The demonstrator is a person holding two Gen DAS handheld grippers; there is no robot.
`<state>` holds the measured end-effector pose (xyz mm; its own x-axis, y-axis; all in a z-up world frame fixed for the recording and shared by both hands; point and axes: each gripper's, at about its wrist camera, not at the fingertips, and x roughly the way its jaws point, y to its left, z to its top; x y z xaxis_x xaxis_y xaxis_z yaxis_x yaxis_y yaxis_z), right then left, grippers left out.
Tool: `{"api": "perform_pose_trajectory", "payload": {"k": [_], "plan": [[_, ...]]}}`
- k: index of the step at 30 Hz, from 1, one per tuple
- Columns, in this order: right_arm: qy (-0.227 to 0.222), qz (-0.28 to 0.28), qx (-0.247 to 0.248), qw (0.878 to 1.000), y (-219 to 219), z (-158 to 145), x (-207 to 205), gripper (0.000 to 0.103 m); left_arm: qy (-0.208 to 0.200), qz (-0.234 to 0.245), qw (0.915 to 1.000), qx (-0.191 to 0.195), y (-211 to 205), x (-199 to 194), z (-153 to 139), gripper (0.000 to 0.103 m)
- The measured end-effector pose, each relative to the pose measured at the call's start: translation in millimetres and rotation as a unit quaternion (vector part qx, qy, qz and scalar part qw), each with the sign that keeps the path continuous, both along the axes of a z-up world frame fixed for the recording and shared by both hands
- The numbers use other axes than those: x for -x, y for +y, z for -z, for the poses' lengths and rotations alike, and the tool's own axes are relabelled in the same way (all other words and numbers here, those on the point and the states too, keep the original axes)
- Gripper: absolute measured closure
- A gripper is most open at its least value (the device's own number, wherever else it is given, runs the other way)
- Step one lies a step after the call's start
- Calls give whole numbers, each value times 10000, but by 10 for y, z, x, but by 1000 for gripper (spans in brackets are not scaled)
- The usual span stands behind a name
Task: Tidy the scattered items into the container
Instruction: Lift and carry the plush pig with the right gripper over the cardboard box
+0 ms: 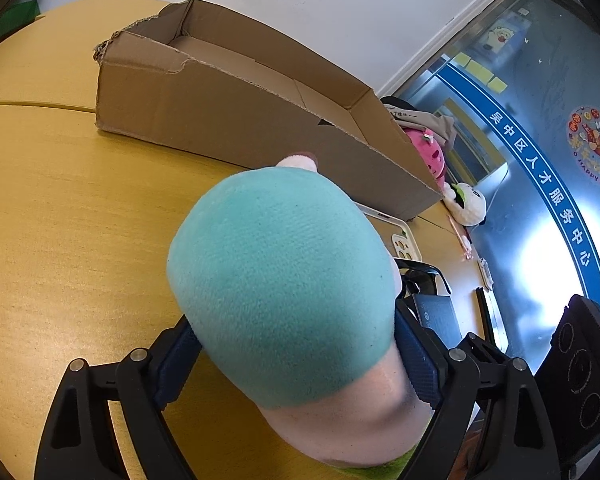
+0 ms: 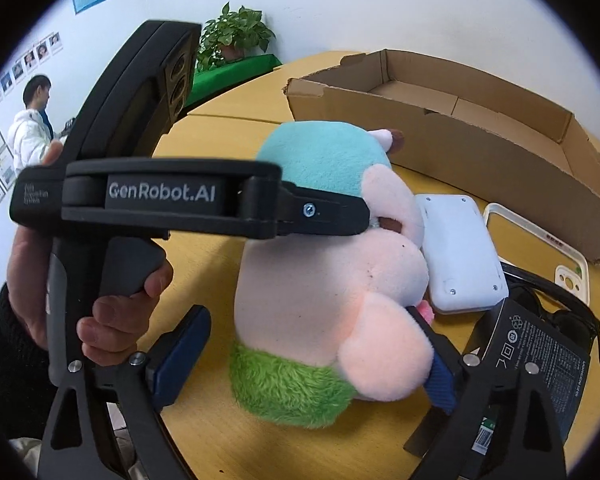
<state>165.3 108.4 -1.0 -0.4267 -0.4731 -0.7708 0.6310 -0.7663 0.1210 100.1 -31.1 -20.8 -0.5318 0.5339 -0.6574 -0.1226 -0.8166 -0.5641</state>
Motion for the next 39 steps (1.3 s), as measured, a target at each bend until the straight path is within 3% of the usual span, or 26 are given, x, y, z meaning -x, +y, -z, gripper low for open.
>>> {"api": "perform_pose_trajectory", "payload": {"k": [2, 6, 13, 19, 25, 34, 39], "plan": [[10, 37, -32, 10000, 5, -1, 11, 12, 37, 7, 10000, 16, 4, -10, -6, 12], [-66, 137, 23, 9999, 74, -33, 62, 31, 74, 27, 10000, -41, -7, -26, -39, 16], [35, 128, 276, 9995, 77, -235, 10, 41, 234, 58, 9997, 29, -44, -65, -281, 18], [340, 107, 545, 9979, 26, -606, 98, 41, 614, 8, 9977, 297, -98, -17, -752, 18], [821, 222, 895, 9924, 8, -1102, 291, 41, 1177, 95, 9911, 610, -102, 218, -1412, 18], [1692, 515, 1135, 9777, 14, -1915, 690, 41, 2218, 476, 9685, 1031, -15, 727, -2457, 18], [1938, 654, 1196, 9715, -30, -2266, 1025, 41, 2475, 550, 9615, 1062, -41, 1104, -2832, 18]]}}
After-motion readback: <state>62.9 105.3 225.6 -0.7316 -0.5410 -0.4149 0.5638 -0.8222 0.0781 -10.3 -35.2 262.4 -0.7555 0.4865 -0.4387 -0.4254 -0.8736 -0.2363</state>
